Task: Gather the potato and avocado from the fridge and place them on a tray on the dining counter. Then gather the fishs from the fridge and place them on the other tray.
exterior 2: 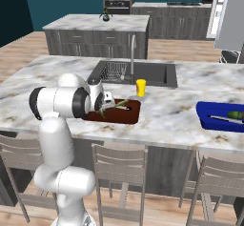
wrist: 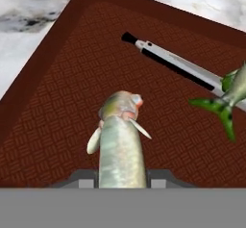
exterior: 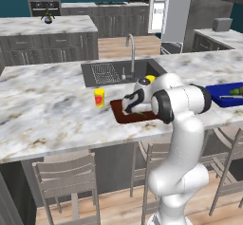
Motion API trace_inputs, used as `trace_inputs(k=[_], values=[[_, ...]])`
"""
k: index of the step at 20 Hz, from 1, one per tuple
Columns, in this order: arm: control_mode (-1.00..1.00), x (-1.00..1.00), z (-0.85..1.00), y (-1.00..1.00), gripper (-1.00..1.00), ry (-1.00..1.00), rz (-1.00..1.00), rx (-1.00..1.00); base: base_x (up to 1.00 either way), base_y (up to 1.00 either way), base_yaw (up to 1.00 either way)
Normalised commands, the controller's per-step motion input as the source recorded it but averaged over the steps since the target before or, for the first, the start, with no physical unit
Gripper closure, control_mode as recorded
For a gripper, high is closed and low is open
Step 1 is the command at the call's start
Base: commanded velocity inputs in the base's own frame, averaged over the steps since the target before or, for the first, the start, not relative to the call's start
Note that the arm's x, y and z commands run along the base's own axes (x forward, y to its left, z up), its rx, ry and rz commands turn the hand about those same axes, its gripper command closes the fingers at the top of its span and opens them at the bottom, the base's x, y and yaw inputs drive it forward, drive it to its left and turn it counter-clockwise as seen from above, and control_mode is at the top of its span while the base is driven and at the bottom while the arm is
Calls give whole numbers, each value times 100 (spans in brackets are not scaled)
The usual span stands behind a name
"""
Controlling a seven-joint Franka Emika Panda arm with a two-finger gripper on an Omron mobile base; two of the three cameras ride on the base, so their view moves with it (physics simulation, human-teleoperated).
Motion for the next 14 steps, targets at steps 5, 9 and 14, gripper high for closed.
trace_inputs(k=[5, 9, 14], values=[[-100, 44, -42, 4, 100, 0, 2, 0, 0, 0, 0], [-100, 39, -33, 1, 100, 0, 3, 0, 0, 0, 0], [-100, 11, 2, 5, -100, -11, 5, 0, 0, 0, 0]])
